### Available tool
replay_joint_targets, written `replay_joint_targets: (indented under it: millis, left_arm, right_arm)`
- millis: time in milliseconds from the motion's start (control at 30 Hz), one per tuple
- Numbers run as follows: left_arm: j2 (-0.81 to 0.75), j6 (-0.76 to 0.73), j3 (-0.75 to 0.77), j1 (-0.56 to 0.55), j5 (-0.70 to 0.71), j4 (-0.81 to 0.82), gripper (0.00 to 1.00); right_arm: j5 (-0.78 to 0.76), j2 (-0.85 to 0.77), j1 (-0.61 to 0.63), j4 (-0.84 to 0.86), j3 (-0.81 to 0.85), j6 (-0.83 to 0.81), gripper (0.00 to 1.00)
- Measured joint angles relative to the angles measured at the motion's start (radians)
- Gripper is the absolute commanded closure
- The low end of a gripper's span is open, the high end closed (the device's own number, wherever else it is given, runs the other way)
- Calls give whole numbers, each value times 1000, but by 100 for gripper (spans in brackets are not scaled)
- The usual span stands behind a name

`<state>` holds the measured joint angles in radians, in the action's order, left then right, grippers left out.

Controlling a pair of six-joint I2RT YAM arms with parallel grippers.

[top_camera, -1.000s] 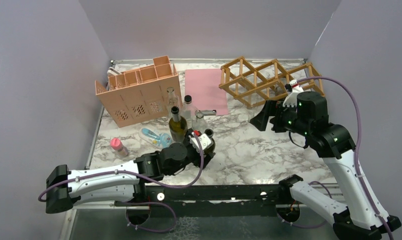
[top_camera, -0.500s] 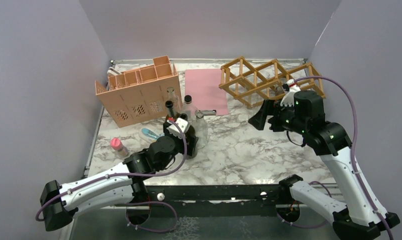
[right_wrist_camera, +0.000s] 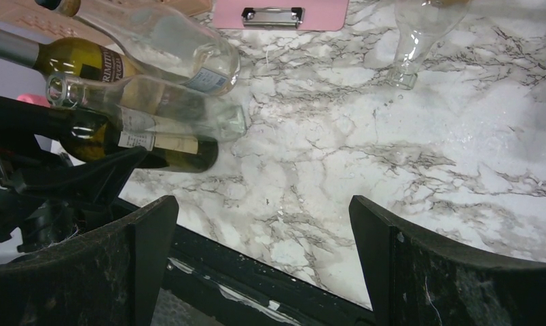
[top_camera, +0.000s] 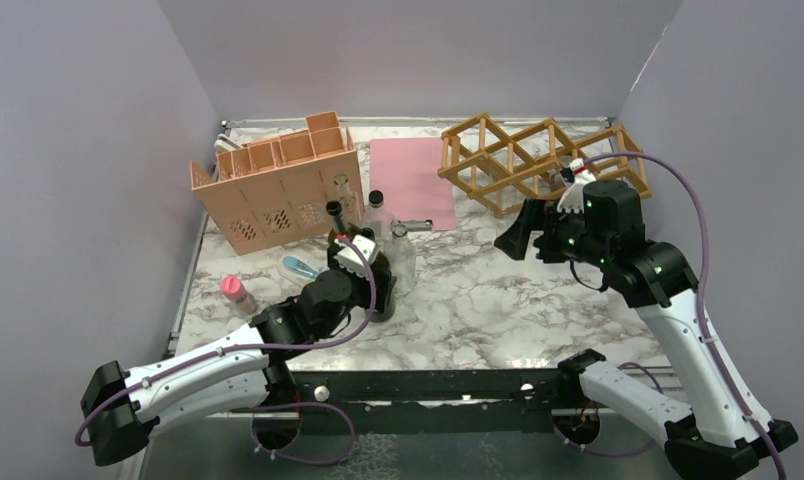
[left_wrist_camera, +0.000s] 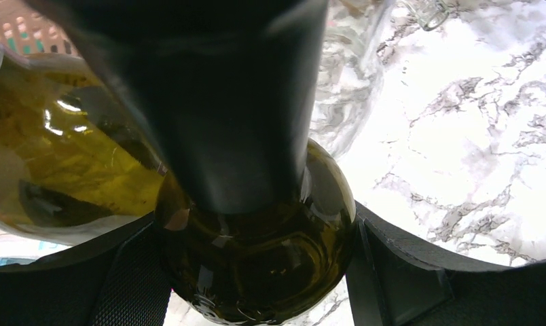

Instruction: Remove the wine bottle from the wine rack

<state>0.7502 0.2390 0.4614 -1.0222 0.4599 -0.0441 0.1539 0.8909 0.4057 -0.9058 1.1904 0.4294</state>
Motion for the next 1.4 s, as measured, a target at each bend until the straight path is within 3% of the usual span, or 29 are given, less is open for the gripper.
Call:
replay_joint_targets:
  millis: [133, 467, 1000, 1400]
  left_arm:
    - [4, -5, 0, 0, -29, 10, 46]
    - [5, -2, 2, 0, -60, 10, 1]
    - [-77, -2, 75, -1, -137, -41, 1]
    - [-159, -140, 214, -1, -172, -70, 1]
  right_arm:
    - [1, 4, 0, 2, -5, 0, 0]
    - [2, 4, 0, 9, -21, 0, 0]
    - [5, -5, 0, 16, -38, 0, 0]
    - [8, -10, 0, 23, -57, 0, 0]
